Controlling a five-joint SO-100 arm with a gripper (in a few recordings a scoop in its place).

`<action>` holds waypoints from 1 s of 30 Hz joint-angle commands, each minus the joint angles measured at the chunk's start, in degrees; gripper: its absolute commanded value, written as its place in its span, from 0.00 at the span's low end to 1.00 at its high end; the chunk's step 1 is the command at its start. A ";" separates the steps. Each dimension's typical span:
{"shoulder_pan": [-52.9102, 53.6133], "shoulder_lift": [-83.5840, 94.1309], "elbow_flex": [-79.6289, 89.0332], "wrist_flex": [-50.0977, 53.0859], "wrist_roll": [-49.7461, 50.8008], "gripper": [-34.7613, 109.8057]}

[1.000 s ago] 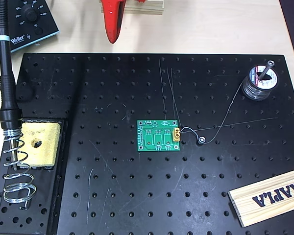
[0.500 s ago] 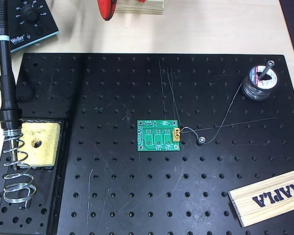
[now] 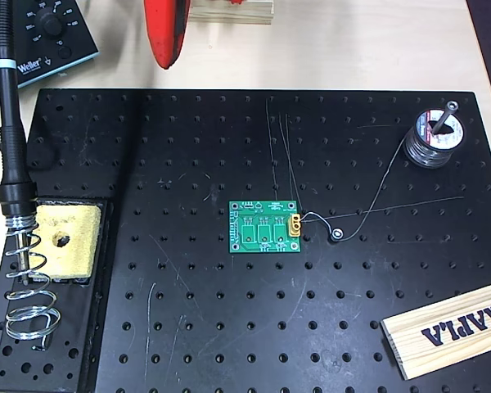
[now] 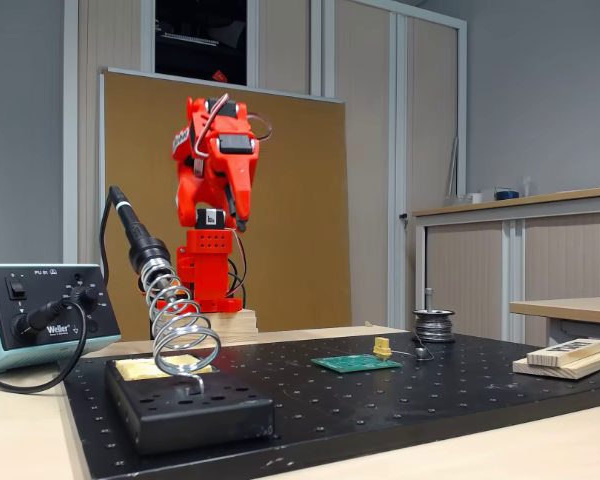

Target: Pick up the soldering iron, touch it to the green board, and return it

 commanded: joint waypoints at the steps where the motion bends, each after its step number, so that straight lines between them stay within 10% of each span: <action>1: -0.26 -5.54 -11.69 3.34 1.32 0.25; 30: 1.05 -12.92 -18.98 2.20 1.58 0.25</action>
